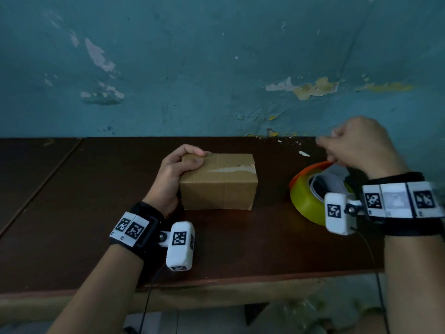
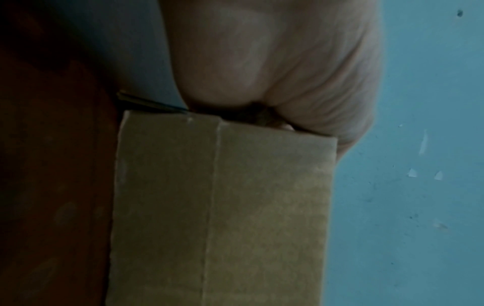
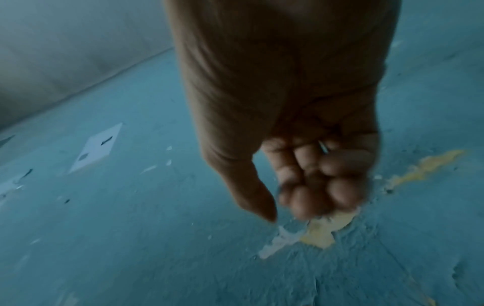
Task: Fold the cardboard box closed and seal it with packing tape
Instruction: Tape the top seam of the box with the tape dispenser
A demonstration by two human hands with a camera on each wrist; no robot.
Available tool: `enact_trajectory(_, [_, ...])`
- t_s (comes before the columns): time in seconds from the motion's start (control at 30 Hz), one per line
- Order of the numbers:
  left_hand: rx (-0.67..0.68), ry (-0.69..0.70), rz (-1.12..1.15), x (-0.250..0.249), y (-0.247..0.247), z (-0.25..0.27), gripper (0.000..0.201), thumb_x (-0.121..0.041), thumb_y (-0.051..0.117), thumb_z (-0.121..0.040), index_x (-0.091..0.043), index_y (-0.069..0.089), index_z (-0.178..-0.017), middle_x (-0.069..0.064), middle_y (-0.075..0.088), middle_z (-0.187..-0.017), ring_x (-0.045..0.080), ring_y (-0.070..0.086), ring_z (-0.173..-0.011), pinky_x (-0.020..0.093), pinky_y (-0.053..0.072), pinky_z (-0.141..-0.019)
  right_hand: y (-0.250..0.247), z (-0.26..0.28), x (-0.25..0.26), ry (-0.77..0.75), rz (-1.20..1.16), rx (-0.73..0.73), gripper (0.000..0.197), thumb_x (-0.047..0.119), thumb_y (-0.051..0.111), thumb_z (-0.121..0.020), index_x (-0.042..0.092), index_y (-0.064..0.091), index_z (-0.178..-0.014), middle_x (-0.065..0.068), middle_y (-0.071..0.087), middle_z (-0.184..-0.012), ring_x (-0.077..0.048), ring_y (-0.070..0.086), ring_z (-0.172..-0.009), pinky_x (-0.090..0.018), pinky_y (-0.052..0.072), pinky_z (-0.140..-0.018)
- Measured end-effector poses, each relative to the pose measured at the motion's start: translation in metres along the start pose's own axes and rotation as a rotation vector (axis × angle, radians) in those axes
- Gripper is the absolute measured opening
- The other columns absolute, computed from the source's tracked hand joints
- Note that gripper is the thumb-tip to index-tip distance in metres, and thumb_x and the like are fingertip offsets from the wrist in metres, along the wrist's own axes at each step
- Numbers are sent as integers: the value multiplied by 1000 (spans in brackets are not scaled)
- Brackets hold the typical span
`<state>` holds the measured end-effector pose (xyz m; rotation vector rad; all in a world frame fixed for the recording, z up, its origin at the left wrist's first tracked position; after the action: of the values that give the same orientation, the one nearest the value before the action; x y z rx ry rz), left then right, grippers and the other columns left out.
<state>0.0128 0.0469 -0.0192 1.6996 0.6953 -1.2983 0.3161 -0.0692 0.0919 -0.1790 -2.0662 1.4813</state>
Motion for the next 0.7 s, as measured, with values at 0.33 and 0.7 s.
enact_trajectory(0.33, [10,5,6,3,-1,-2,14,-6,57,-94,-17,65,-96,9,71,-121,28,66,-108,42,53,-86,28,15,-2,178,82,478,64,59,64,-91,-2,75,-75,-11,74,-61,-27,77,-65,-41,64,-81])
enact_trajectory(0.7, [18,9,28,3,-1,-2,15,-4,58,-93,-16,66,-95,10,71,-119,29,65,-106,39,54,-82,55,26,20,4,435,613,43,45,85,-76,16,53,-75,-3,58,-78,-17,57,-71,-31,43,-59])
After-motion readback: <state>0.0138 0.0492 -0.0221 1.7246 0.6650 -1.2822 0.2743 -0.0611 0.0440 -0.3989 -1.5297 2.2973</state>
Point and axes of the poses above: each hand's wrist, its own z-axis away from the middle knuckle, its own y-axis out of the palm, x = y × z, the point moved 5 cm from there along -z, towards the middle knuckle
